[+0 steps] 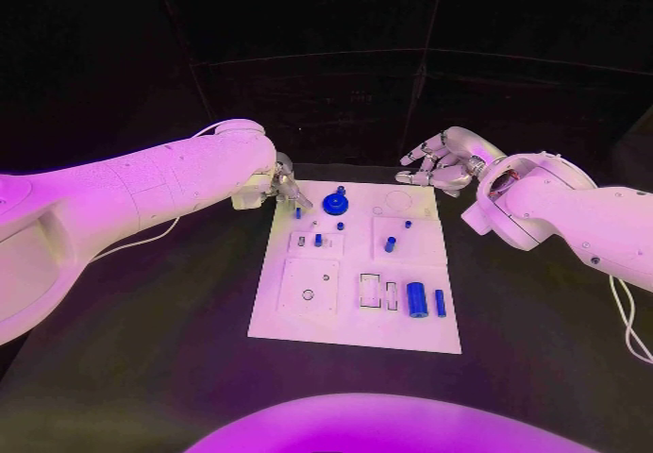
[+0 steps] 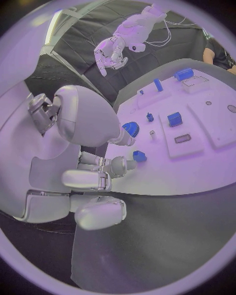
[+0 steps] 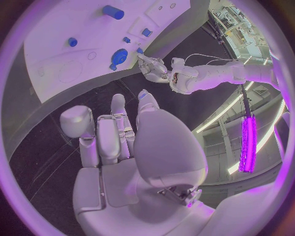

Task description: Assemble the parts on the task board

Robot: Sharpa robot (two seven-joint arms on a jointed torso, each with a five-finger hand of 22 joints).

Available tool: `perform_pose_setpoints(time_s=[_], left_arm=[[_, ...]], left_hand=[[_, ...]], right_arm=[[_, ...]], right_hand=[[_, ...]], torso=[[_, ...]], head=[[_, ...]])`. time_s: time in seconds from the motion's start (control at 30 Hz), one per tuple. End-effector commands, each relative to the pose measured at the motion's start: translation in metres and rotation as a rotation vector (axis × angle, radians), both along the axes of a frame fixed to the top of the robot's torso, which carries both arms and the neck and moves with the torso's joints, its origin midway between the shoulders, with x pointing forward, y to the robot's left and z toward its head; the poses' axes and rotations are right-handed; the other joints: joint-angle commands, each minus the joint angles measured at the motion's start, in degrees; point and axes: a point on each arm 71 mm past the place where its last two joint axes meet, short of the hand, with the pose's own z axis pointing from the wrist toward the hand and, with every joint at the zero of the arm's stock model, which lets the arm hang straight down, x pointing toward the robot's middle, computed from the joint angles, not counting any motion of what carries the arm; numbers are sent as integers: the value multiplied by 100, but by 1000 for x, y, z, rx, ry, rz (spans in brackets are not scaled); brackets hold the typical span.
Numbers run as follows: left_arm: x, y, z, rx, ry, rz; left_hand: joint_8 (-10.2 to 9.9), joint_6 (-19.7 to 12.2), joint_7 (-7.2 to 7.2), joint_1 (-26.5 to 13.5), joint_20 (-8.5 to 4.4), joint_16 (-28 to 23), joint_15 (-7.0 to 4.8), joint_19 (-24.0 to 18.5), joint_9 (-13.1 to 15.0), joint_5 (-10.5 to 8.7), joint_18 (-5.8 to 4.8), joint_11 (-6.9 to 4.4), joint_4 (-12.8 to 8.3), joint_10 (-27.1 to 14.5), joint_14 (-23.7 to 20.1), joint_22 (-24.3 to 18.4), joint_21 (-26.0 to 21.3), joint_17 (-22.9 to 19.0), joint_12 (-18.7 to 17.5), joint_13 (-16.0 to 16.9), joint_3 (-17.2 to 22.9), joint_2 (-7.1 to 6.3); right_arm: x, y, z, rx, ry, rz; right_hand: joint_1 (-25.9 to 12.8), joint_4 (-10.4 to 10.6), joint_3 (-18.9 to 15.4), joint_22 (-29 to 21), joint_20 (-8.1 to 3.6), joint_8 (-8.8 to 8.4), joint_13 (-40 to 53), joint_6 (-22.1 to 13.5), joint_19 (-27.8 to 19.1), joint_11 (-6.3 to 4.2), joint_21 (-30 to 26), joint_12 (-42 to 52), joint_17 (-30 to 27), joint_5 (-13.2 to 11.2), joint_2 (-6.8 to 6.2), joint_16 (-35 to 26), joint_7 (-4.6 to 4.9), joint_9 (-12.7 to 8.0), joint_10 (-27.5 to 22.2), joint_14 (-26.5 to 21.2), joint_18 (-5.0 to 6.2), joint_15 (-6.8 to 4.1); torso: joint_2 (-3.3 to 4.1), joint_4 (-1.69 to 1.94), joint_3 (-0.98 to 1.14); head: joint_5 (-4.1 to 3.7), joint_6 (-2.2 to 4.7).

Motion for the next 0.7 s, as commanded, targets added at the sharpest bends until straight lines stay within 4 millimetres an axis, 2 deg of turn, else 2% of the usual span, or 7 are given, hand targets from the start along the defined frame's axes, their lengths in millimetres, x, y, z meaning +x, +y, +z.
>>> perform_pose_setpoints(time_s=[0.03,0.57,0.7], left_arm=[[-1,-1,0,13,19,-19],[-3,-2,-2,26,39,-23],[-2,-2,-2,27,37,-20]], left_hand=[[-40,46,1,69,18,18,38,37,-11,2,54,-10,7,32,596,6,34,1509,36,4,-38,1],[-59,89,-6,170,13,18,32,45,-69,6,52,-18,-9,39,596,20,42,1509,40,-4,-81,76],[-77,113,-9,267,10,18,29,43,-115,10,53,-21,-32,46,596,18,37,1509,45,-8,-85,177]], right_arm=[[0,1,1,2,-3,10],[0,1,1,3,-4,10],[0,1,1,3,-4,9]], right_hand=[[-5,-16,-30,6,-1,19,-5,-33,42,3,-32,17,9,20,71,-32,0,-1,15,155,63,-39],[7,-18,-35,6,-2,21,-8,-31,43,1,-33,20,7,45,78,-36,0,0,12,155,63,-40],[7,-18,-35,6,-2,21,-8,-31,43,1,-33,20,7,45,78,-36,0,0,12,155,63,-40]], torso=[[-1,1,1],[0,-3,2],[0,-2,3]], head=[[-4,3],[11,7],[7,0]])
